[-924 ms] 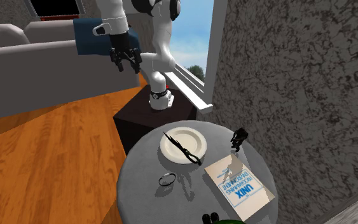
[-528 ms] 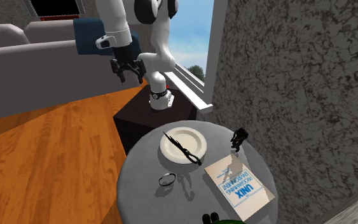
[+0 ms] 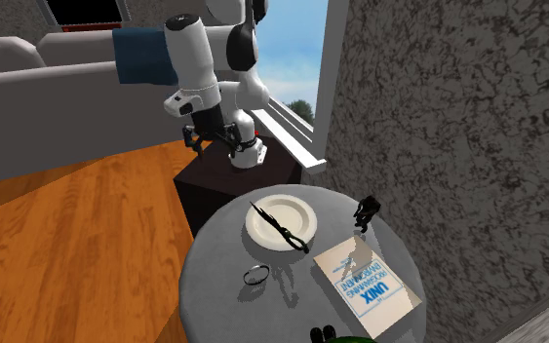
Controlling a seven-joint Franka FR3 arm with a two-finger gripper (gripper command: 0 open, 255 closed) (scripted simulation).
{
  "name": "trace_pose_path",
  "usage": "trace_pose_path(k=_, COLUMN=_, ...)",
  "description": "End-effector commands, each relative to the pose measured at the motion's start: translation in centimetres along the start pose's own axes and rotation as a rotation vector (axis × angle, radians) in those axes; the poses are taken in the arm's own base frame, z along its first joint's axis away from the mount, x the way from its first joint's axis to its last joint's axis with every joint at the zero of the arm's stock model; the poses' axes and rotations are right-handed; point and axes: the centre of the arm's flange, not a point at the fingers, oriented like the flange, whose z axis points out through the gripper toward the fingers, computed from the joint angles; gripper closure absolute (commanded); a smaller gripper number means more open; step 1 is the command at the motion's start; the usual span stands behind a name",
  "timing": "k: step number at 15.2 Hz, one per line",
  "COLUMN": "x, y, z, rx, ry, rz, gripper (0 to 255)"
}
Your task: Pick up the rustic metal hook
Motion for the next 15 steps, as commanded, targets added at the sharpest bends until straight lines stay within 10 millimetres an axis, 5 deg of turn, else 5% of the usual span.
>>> trace_pose_path(k=1, x=1.8, y=-1.9, z=1.7, rx=-0.007, ry=-0.009, rz=-0.070, gripper=0)
trace_pose_path(k=15, x=9.0, y=-14.3, z=14.7, rx=-0.057, ry=-0.077, rz=-0.547, gripper=0)
